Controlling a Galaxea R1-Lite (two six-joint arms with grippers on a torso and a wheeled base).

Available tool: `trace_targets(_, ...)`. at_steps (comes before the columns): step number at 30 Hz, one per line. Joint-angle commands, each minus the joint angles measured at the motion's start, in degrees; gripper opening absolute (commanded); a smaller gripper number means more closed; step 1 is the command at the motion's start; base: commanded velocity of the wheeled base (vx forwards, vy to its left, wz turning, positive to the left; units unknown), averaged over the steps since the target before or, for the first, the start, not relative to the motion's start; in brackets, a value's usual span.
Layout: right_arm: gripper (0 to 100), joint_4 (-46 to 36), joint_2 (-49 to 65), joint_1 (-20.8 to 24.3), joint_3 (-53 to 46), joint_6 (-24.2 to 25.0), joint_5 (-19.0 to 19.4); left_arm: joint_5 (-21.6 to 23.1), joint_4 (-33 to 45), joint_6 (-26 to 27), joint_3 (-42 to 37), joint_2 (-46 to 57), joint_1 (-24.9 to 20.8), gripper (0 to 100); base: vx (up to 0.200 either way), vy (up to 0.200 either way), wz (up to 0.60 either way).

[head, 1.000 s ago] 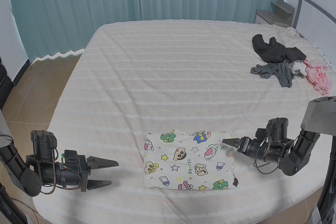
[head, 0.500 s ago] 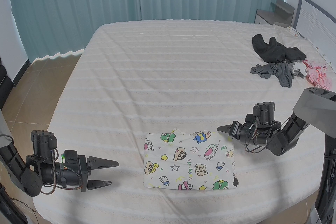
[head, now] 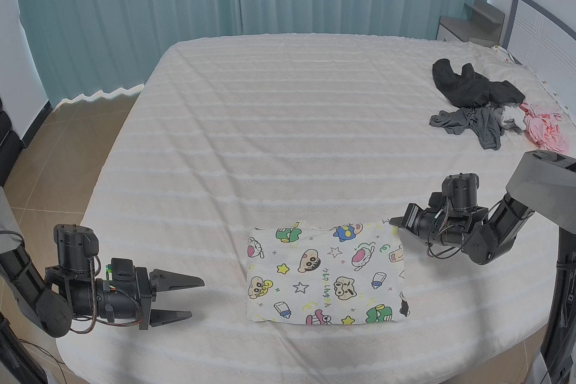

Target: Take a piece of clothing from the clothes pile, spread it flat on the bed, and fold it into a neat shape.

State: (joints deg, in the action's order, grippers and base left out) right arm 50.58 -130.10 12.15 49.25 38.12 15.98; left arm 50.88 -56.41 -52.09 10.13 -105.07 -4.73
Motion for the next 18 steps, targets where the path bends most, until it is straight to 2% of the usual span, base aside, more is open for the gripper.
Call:
trace_targets(1,0,2.86,0.81,-0.73,-1.7,0.02,0.01,0.01,-0.02,-0.03,-0.02,-0.05,0.07,100,0.0,0.0,0.0)
trace_targets(18,0,7.08,-0.86,-1.61,-3.81,-0.15,0.19,0.01,-0.02,-0.03,0.06,-0.05,-0.02,100,0.0,0.0,0.0)
